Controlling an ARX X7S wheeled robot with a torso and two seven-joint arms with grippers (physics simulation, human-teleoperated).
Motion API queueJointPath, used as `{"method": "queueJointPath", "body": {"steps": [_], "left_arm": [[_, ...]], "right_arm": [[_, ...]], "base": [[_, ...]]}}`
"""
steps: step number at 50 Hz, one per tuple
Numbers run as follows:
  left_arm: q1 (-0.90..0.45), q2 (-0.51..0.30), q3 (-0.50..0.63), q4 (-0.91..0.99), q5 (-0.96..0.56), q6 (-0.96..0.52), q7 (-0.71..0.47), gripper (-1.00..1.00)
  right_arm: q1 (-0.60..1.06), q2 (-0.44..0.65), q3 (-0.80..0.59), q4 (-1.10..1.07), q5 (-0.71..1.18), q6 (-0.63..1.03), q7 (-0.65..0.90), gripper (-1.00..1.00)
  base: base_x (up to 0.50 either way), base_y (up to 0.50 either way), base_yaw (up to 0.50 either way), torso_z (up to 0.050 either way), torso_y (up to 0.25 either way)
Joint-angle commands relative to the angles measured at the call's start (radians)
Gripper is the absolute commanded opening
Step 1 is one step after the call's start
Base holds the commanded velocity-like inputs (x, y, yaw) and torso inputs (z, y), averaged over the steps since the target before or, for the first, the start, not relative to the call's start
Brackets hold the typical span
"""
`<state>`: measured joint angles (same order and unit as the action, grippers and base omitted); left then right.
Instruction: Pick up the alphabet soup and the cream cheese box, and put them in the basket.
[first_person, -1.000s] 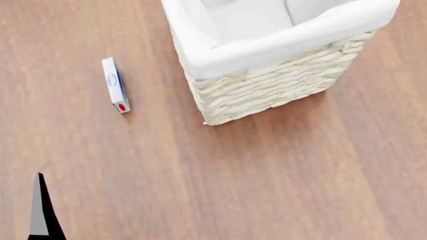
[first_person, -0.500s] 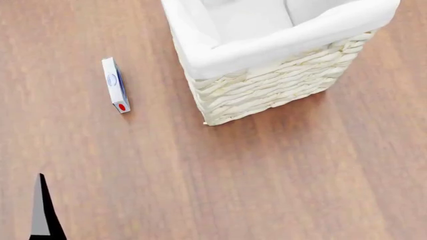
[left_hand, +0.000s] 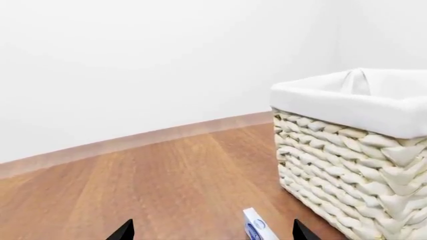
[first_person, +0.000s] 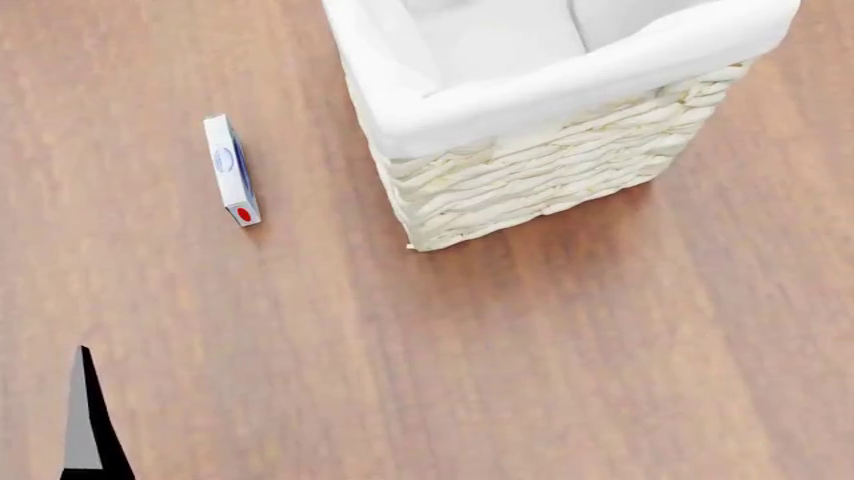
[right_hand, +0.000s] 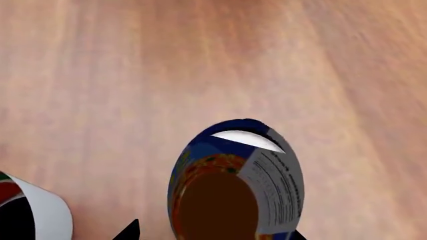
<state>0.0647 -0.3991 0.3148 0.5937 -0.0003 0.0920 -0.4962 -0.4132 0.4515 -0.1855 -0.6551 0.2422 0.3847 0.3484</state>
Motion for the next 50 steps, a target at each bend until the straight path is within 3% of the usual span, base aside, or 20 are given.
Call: {"method": "queueJointPath", "body": {"steps": [1,3,4,29,37,44,50], "left_arm": [[-0.001,-0.003,0.003,0.003,0.004,-0.005,-0.004,1.0],[0.0,-0.003,0.002,0.004,0.003,-0.005,-0.005,1.0],[0.0,-0.003,0.002,0.004,0.003,-0.005,-0.005,1.0],[0.005,-0.011,0.005,0.01,0.004,-0.005,-0.014,1.0],[0.007,-0.013,0.003,0.005,0.001,-0.001,-0.017,1.0],[0.001,-0.012,0.005,-0.003,-0.004,0.003,-0.017,1.0],[-0.003,-0.012,0.009,-0.003,-0.005,0.003,-0.017,1.0]], "right_arm": [[0.009,-0.008,-0.022,0.049,0.0,-0.033,-0.013,1.0],[0.01,-0.009,-0.022,0.053,0.002,-0.036,-0.014,1.0],[0.009,-0.009,-0.024,0.056,0.0,-0.04,-0.014,-1.0],[0.012,-0.008,-0.04,0.076,0.001,-0.058,-0.016,-1.0],[0.001,0.01,-0.037,0.002,-0.044,-0.055,0.019,-1.0],[0.006,0.059,-0.015,-0.18,-0.086,0.047,0.063,-1.0],[0.012,0.065,-0.005,-0.173,-0.121,0.015,0.083,-1.0]], "base": [[0.0,0.0,0.0,0.0,0.0],[0.0,0.0,0.0,0.0,0.0],[0.0,0.0,0.0,0.0,0.0],[0.0,0.0,0.0,-0.001,-0.001],[0.0,0.0,0.0,0.0,0.0],[0.0,0.0,0.0,0.0,0.0],[0.0,0.0,0.0,0.0,0.0]]}}
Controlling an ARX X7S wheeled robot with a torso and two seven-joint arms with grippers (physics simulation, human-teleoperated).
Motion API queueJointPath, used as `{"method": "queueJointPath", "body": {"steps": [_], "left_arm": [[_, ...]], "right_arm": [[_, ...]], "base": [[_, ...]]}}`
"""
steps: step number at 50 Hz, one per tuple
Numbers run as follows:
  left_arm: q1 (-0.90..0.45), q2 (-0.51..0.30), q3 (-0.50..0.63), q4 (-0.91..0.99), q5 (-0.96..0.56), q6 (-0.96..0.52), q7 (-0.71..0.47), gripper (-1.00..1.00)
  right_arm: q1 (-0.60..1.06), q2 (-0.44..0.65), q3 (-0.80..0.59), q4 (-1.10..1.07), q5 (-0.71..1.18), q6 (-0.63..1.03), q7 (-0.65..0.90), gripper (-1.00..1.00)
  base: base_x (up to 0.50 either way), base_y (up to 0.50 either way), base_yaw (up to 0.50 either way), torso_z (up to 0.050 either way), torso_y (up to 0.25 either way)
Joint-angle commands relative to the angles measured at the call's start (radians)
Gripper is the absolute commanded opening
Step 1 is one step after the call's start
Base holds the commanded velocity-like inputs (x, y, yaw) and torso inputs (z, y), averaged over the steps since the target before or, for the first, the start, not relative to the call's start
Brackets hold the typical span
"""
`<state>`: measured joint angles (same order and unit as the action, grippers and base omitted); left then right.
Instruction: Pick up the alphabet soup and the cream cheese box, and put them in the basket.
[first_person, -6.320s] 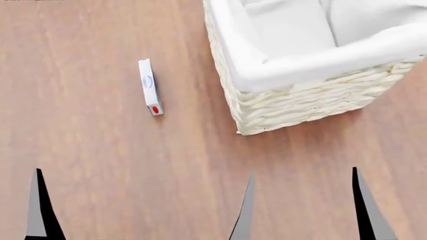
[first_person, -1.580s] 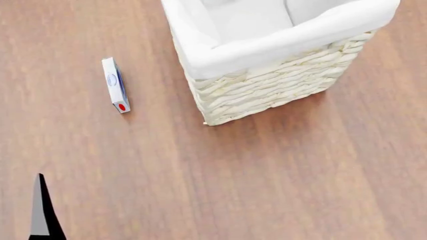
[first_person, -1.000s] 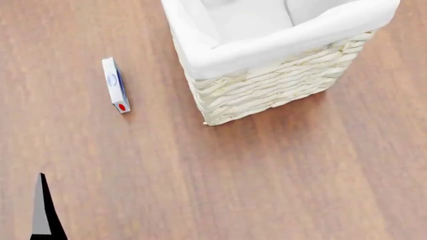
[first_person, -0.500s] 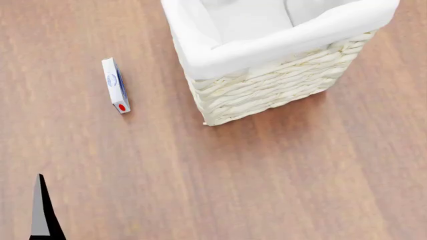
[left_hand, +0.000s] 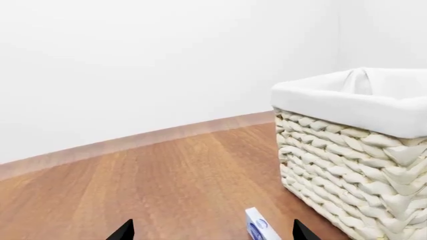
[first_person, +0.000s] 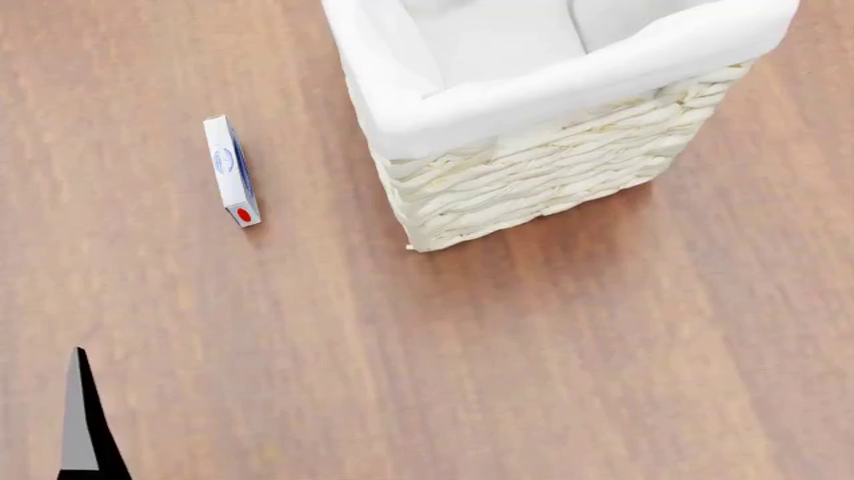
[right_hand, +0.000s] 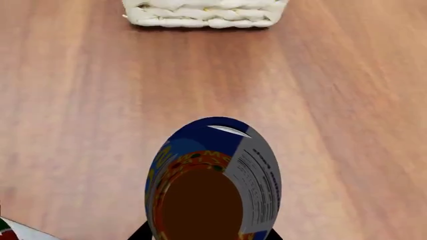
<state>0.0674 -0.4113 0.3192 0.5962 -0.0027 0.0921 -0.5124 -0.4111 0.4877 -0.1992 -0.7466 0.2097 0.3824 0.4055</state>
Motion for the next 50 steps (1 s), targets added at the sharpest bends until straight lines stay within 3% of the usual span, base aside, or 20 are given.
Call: {"method": "queueJointPath", "body": {"steps": [1,17,23,30,32,35,37,50], "left_arm": [[-0.005,0.0,0.006,-0.007,-0.003,0.004,0.0,1.0],[-0.003,-0.004,0.009,-0.004,-0.003,0.006,-0.004,1.0],[-0.005,-0.007,0.011,0.001,-0.002,0.005,-0.004,1.0],[-0.004,-0.007,0.015,-0.007,-0.002,0.012,-0.005,1.0],[-0.006,-0.007,0.016,-0.011,-0.005,0.013,-0.003,1.0],[-0.007,-0.009,0.016,-0.007,-0.007,0.009,-0.002,1.0],[-0.01,-0.011,0.014,-0.01,-0.011,0.008,-0.002,1.0],[-0.016,-0.014,0.022,0.002,-0.001,-0.016,-0.001,1.0]], "right_arm": [[0.012,0.026,0.01,-0.075,-0.098,0.005,0.033,-1.0],[0.103,0.054,0.038,-0.2,-0.216,-0.119,0.073,-1.0],[0.211,0.051,0.055,-0.266,-0.229,-0.075,0.071,-1.0],[0.404,0.044,0.06,-0.3,-0.178,-0.054,0.077,-1.0],[0.507,0.116,0.031,-0.3,-0.113,-0.041,0.155,-1.0],[0.695,0.338,-0.121,-0.3,0.063,-0.037,0.403,-1.0],[0.835,0.371,-0.173,-0.3,0.147,0.014,0.444,-1.0],[1.201,0.232,-0.171,0.031,0.302,-0.059,0.211,-1.0]], "base": [[0.0,0.0,0.0,0.0,0.0],[0.0,0.0,0.0,0.0,0.0],[0.0,0.0,0.0,0.0,0.0],[0.0,0.0,0.0,0.0,0.0],[0.0,0.0,0.0,0.0,0.0],[0.0,0.0,0.0,0.0,0.0],[0.0,0.0,0.0,0.0,0.0],[0.0,0.0,0.0,0.0,0.0]]}}
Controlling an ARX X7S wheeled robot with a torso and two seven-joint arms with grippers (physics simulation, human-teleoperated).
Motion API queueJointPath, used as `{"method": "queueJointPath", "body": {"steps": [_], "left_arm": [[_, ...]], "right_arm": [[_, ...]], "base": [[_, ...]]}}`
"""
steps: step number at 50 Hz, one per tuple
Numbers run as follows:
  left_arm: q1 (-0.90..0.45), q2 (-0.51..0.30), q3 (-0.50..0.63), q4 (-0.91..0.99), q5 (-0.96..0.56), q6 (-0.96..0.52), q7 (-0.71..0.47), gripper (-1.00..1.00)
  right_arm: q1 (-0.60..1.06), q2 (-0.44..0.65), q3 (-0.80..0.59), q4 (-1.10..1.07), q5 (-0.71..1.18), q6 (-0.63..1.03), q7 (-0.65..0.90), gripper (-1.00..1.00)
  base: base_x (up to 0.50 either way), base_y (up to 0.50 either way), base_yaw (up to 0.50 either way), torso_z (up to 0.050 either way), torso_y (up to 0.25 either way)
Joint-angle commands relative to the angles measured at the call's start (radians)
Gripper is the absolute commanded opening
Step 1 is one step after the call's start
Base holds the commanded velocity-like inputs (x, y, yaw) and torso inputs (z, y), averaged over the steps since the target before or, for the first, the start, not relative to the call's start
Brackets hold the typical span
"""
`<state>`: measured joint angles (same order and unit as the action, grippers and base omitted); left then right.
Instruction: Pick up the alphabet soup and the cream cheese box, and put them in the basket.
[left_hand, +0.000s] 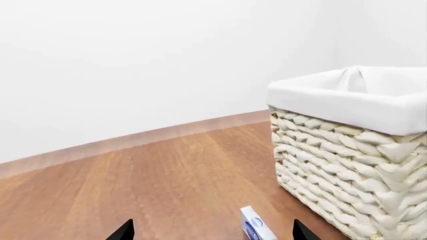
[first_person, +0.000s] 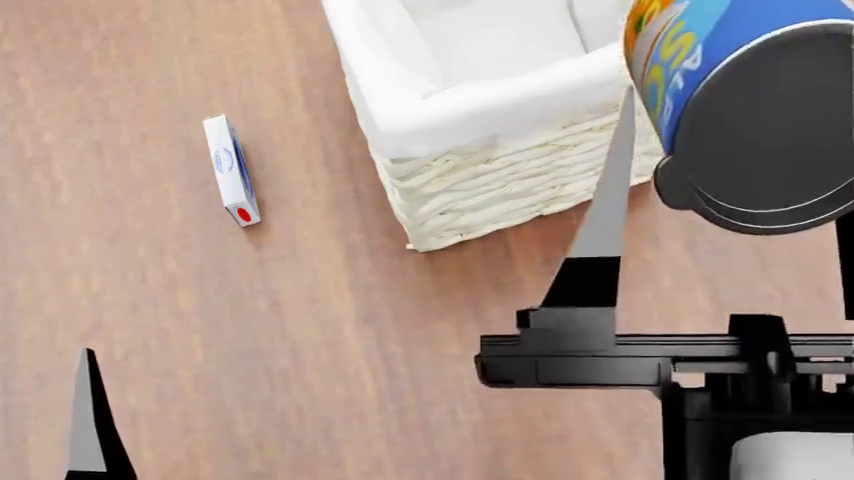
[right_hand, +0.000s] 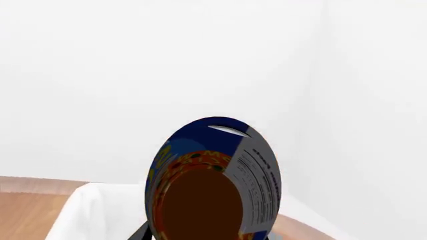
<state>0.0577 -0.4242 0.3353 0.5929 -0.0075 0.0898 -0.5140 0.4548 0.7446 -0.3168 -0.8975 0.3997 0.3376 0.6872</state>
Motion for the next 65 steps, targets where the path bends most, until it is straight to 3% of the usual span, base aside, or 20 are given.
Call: {"method": "queueJointPath", "body": {"steps": [1,14,28,45,65], "left_arm": [[-0.007,-0.001,0.008,0.006,0.004,-0.014,0.001,1.0],[0.0,-0.008,0.011,0.028,0.004,-0.013,0.0,1.0],[0.006,-0.012,0.016,0.034,0.002,-0.005,-0.001,1.0],[0.013,-0.016,0.015,0.015,-0.009,0.017,-0.006,1.0],[0.017,-0.019,0.015,0.011,-0.016,0.024,-0.012,1.0]], "right_arm": [[0.351,-0.028,-0.066,0.195,0.103,-0.011,-0.083,-1.0],[0.638,-0.188,-0.126,0.606,0.183,0.018,-0.295,-1.0],[0.763,-0.26,-0.189,0.816,0.291,0.159,-0.43,-1.0],[0.998,-0.383,-0.224,1.232,0.357,0.328,-0.562,-1.0],[1.033,-0.396,-0.245,1.334,0.323,0.322,-0.571,-1.0]], "base": [[0.0,0.0,0.0,0.0,0.0],[0.0,0.0,0.0,0.0,0.0],[0.0,0.0,0.0,0.0,0.0],[0.0,0.0,0.0,0.0,0.001],[0.0,0.0,0.0,0.0,0.001]]}}
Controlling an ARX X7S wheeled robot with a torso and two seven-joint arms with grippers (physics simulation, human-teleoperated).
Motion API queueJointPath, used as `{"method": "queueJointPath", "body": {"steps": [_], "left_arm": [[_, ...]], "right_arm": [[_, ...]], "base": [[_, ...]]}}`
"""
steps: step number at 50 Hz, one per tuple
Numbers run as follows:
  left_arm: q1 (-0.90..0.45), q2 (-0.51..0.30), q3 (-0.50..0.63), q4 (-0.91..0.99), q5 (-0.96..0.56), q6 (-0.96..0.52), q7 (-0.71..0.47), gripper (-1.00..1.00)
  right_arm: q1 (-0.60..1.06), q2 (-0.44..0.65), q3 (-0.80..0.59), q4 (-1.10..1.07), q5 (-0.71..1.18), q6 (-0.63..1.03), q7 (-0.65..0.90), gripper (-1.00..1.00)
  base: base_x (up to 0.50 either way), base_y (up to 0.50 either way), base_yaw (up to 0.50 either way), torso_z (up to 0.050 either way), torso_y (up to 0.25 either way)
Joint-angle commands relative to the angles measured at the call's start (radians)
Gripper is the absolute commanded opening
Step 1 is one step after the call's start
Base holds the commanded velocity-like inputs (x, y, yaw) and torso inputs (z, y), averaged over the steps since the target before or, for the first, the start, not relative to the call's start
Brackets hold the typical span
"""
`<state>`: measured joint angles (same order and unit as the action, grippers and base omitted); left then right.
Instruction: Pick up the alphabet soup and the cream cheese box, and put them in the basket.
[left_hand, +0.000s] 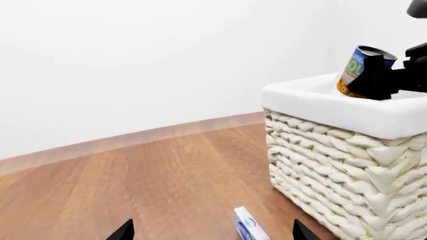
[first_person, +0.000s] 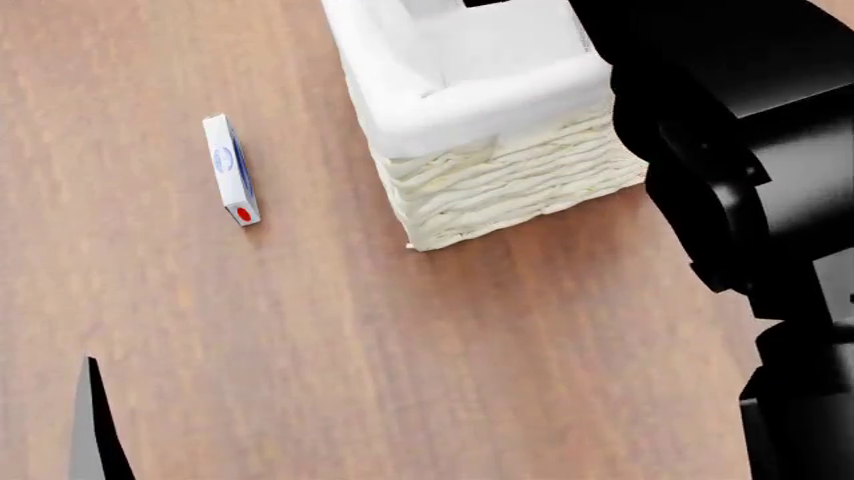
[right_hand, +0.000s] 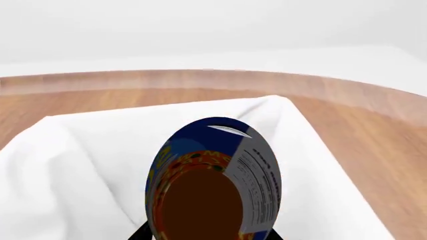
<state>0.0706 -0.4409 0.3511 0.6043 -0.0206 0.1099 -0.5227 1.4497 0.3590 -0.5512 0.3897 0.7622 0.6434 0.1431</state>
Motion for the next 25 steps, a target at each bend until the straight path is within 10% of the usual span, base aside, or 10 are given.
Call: {"method": "queueJointPath", "body": {"steps": [1,25], "left_arm": [[0.005,-0.003,0.0,0.0,-0.002,0.005,-0.004,1.0],[0.014,-0.009,0.002,0.007,0.002,0.014,-0.013,1.0]], "right_arm": [[0.04,-0.011,-0.009,0.052,-0.038,0.014,-0.028,-1.0],[0.041,-0.017,-0.053,0.062,-0.057,0.032,-0.049,-1.0]], "base": [[0.0,0.0,0.0,0.0,0.0],[0.0,0.0,0.0,0.0,0.0]]}}
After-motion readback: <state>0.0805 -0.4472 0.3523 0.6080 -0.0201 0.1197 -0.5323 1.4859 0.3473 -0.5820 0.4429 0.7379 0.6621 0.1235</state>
